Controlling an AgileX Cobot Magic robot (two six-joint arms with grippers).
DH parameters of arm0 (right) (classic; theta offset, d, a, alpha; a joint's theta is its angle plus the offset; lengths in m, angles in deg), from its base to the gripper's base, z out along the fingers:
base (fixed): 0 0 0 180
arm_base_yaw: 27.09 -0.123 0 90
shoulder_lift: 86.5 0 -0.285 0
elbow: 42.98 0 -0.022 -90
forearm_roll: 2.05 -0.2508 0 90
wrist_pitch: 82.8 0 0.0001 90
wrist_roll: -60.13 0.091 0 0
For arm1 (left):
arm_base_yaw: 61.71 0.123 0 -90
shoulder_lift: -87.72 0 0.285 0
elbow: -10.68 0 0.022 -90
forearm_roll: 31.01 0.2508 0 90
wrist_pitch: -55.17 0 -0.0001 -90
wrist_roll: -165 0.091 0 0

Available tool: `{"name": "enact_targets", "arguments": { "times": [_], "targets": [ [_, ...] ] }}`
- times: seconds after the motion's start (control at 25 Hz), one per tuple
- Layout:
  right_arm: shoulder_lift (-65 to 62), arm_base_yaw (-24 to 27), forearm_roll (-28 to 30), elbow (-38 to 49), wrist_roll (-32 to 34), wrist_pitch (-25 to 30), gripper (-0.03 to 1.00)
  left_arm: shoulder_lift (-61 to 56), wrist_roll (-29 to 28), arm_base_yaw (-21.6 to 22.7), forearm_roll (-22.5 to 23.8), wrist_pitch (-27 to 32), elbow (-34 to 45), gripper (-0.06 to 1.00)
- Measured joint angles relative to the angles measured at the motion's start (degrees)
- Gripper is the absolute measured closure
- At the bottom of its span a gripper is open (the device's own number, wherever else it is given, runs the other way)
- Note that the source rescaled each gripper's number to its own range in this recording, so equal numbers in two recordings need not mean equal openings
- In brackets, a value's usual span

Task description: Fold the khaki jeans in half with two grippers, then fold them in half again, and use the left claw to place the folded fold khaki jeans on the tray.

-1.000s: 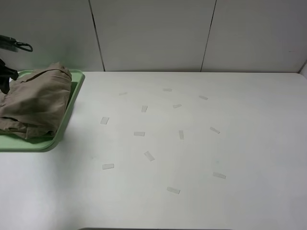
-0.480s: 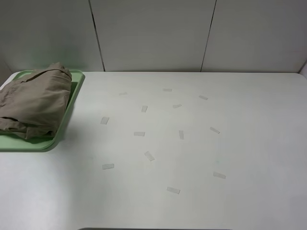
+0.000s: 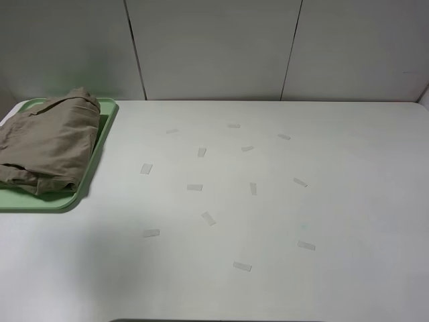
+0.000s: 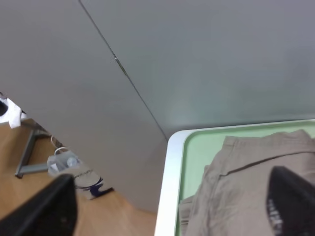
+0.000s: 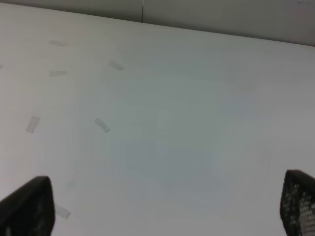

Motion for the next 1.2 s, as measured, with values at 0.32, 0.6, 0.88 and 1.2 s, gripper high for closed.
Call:
{"name": "enact_targets", "arguments": {
  "times": [0.32,0.6,0.88,1.2],
  "targets": [
    [0.00,0.00,0.00,0.00,0.00,0.05,-0.03,-18.83,0.69,0.00,-3.02,0.51,11.41,-0.06],
    [0.00,0.00,0.00,0.00,0.00,0.05,-0.03,-32.39,4.02,0.00,-9.84,11.66,14.79,-0.06],
    [0.00,0.00,0.00,0.00,0.00,0.05,-0.03,-40.45,4.07,0.00,-15.80,20.11,14.84,-0.06],
    [0.00,0.00,0.00,0.00,0.00,0.05,-0.03,-49.50,4.07,0.00,-22.38,22.28,20.06,-0.06]
  ]
}}
